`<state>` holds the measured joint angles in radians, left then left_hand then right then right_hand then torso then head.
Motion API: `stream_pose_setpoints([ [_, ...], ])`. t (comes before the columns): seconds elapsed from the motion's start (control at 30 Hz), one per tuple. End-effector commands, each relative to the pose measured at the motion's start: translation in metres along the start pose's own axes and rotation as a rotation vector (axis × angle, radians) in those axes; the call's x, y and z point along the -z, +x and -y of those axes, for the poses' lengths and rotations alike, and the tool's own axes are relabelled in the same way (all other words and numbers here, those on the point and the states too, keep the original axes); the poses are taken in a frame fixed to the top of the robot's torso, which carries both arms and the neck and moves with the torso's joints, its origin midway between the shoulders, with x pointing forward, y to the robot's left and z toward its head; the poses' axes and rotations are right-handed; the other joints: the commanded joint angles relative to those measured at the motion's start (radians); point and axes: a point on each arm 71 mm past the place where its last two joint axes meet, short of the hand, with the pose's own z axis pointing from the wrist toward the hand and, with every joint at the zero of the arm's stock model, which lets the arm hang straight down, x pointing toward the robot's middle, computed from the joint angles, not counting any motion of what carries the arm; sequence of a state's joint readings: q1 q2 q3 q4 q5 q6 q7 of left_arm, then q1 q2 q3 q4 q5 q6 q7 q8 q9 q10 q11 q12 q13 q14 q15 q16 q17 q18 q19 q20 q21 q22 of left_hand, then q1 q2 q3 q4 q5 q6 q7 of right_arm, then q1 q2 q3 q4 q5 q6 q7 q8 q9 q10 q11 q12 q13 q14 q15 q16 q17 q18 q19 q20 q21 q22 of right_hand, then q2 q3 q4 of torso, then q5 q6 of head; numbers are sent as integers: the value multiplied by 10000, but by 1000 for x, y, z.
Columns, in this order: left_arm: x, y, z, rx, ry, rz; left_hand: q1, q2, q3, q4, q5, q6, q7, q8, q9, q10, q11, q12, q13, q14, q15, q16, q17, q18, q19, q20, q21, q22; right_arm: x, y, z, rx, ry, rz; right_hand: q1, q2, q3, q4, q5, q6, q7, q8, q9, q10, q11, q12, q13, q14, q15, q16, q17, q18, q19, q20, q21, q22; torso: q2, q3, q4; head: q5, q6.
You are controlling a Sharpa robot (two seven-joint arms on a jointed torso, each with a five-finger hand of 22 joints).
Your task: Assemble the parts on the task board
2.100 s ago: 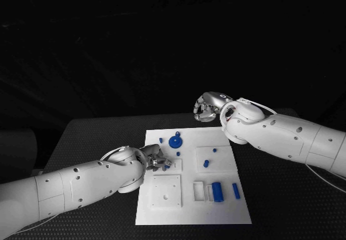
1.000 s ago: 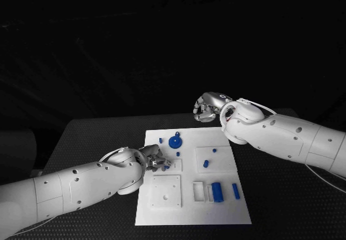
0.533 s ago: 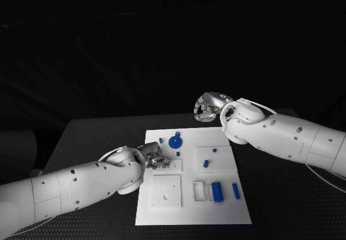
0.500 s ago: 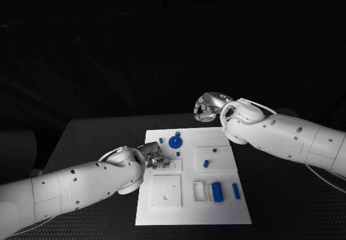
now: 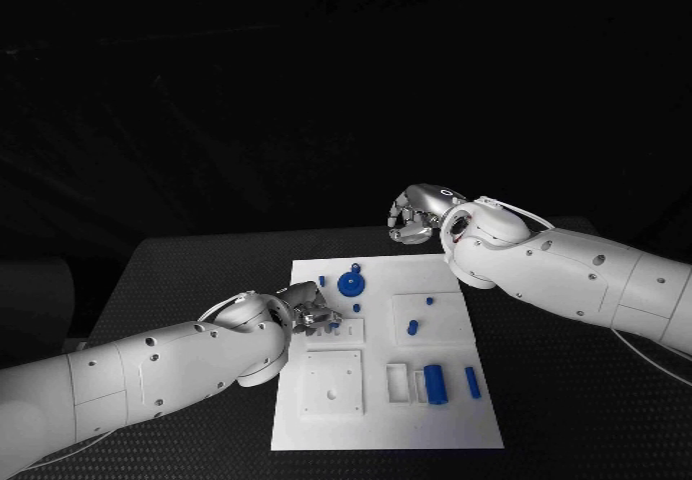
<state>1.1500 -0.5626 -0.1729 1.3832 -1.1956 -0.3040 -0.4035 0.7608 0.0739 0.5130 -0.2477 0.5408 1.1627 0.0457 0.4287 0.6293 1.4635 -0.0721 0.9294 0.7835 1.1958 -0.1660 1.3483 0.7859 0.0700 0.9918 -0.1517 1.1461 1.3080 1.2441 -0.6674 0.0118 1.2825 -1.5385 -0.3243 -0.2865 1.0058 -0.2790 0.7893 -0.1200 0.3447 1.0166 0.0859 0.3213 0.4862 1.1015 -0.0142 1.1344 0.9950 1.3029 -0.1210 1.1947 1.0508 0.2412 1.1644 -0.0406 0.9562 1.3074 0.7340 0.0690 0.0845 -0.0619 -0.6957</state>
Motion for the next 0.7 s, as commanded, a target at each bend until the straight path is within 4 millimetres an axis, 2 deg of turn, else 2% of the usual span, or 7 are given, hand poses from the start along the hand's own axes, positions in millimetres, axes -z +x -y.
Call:
stream_pose_setpoints([
  [0.03, -1, 1, 2, -78, 93, -77, 251, 287, 195, -113, 16, 688, -633, 50, 14, -549, -557, 43, -8, 93, -558, 52, -14, 182, 61, -1148, 58, 159, 0, 0, -1, 92, -74, -51, -94, 42, 17, -3, 65, 33, 114, -36, 9, -33, 0, 58, -15, -43, 5, -59, 9, 205, 78, -4, -34, 129, -1, 3, -10, -1, -2],
  [0.7, -2, 10, 1, -617, -215, -1263, 296, 285, 227, -141, -27, 661, -632, 49, 23, -558, -556, 57, -17, 79, -571, 51, -41, 192, 53, -1151, 58, 155, 1, 0, -2, 83, -96, -50, -100, 41, 16, -6, 73, 33, 113, -38, 12, -32, -1, 59, -19, -42, 4, -60, 9, 205, 80, -5, -37, 130, 1, 7, -6, 4, -17],
])
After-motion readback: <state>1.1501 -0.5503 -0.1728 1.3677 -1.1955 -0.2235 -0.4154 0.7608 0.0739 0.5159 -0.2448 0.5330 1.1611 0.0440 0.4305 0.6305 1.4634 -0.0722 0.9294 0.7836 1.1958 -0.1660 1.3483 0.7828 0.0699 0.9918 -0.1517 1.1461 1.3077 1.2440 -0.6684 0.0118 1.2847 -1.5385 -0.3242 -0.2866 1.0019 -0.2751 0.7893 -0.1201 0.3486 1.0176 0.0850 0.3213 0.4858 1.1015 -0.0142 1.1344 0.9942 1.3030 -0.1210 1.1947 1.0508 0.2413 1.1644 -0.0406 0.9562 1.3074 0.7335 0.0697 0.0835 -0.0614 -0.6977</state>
